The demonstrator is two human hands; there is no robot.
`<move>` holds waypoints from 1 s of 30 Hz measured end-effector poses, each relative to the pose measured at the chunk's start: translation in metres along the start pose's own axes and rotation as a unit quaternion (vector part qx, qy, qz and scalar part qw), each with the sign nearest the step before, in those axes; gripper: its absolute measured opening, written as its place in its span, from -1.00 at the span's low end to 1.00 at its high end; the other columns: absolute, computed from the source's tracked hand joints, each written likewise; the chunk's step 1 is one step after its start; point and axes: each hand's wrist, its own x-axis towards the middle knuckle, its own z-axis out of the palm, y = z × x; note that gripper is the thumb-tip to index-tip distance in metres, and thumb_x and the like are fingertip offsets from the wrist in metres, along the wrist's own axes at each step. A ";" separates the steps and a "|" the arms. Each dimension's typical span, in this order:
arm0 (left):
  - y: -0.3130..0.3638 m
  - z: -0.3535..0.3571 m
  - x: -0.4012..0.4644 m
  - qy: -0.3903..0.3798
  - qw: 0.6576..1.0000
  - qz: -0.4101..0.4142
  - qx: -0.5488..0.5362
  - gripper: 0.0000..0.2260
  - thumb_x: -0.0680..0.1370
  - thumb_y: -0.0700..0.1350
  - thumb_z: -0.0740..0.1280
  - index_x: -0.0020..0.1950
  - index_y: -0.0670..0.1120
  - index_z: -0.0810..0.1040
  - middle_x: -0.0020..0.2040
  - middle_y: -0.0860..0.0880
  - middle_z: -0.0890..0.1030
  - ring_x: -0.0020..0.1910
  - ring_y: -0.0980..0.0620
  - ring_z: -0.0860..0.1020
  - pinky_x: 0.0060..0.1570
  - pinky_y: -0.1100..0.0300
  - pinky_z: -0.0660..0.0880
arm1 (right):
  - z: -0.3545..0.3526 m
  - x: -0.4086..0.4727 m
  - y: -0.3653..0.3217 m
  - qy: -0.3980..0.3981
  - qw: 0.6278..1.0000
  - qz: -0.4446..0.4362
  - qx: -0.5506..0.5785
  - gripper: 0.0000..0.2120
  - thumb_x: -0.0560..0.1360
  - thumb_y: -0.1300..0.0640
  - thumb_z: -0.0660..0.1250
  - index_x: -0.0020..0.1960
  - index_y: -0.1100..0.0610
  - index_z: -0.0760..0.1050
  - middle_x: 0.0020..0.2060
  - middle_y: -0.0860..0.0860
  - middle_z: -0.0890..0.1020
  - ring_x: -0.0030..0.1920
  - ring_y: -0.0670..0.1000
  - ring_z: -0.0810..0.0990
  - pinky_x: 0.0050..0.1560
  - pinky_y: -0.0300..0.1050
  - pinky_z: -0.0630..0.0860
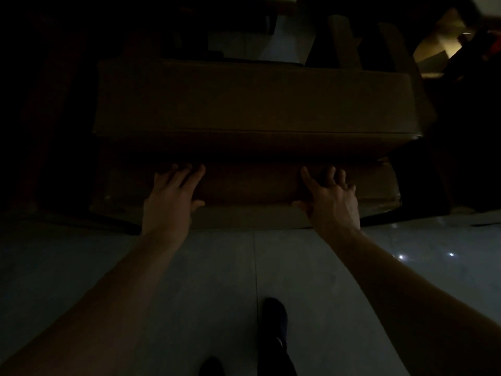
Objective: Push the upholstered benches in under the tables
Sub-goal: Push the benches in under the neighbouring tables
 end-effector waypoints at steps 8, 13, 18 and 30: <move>0.005 -0.002 -0.004 -0.024 0.998 -0.033 0.039 -0.38 0.52 0.02 0.42 0.54 0.09 0.27 0.42 -0.03 0.38 0.35 -0.18 0.29 0.04 -0.17 0.52 | -0.003 -0.003 0.003 -0.006 1.000 -0.009 0.003 -0.27 0.56 -0.31 0.19 0.61 -0.18 -0.06 0.58 0.29 0.07 0.56 0.38 0.01 0.46 0.42 0.18; 0.007 0.001 -0.007 -0.017 0.998 -0.038 0.050 -0.38 0.50 0.03 0.44 0.52 0.10 0.30 0.39 -0.02 0.41 0.32 -0.16 0.33 -0.04 -0.07 0.50 | -0.003 -0.005 0.004 -0.011 1.000 -0.009 0.013 -0.28 0.58 -0.28 0.19 0.61 -0.18 -0.08 0.59 0.28 0.04 0.57 0.37 -0.02 0.48 0.41 0.15; 0.005 0.005 -0.011 -0.014 0.998 -0.033 0.047 -0.38 0.48 0.01 0.46 0.51 0.07 0.34 0.37 -0.03 0.44 0.31 -0.18 0.34 -0.04 -0.11 0.52 | 0.001 -0.009 0.006 -0.007 1.000 -0.011 0.012 -0.29 0.58 -0.28 0.17 0.61 -0.17 -0.08 0.59 0.28 0.04 0.57 0.37 -0.02 0.49 0.41 0.13; -0.001 0.010 -0.009 -0.006 0.999 -0.023 0.047 -0.36 0.45 0.02 0.49 0.49 0.08 0.36 0.32 -0.02 0.47 0.30 -0.16 0.34 -0.10 -0.08 0.53 | 0.005 -0.008 0.003 -0.002 1.000 -0.005 -0.001 -0.28 0.58 -0.30 0.13 0.62 -0.16 -0.10 0.58 0.29 0.02 0.57 0.37 -0.04 0.49 0.43 0.12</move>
